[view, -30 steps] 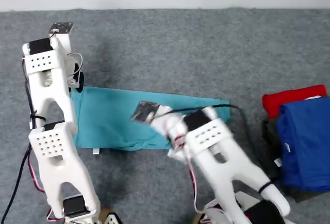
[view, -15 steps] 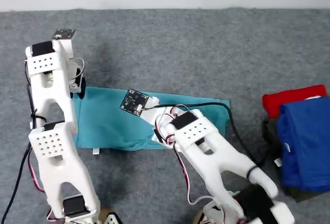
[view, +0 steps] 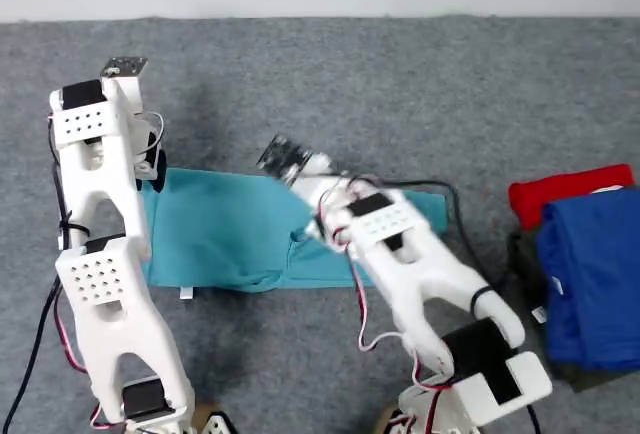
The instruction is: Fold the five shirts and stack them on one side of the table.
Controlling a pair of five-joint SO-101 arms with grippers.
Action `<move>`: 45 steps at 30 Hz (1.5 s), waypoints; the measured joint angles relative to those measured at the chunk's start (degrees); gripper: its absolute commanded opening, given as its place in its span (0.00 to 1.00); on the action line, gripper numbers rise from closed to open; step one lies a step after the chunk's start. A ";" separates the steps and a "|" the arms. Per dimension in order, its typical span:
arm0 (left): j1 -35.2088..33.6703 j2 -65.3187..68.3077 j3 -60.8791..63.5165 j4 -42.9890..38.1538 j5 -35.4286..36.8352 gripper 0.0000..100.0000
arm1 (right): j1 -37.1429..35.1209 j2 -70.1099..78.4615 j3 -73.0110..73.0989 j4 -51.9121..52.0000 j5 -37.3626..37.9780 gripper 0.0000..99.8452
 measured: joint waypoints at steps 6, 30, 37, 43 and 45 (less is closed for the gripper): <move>0.00 -0.97 0.53 0.00 4.22 0.11 | 8.00 -4.57 -9.85 20.04 0.00 0.17; -7.12 1.23 10.29 -0.09 4.31 0.19 | 16.53 -13.27 -9.49 35.52 -0.18 0.17; -5.10 5.36 8.35 0.18 4.04 0.19 | 16.44 -13.27 -9.49 35.52 -0.18 0.17; -1.76 5.36 8.35 0.44 3.96 0.02 | 16.62 -13.27 -9.49 35.52 -0.18 0.17; -0.35 5.36 8.44 0.44 3.96 0.02 | 16.53 -13.27 -9.49 35.52 -0.18 0.17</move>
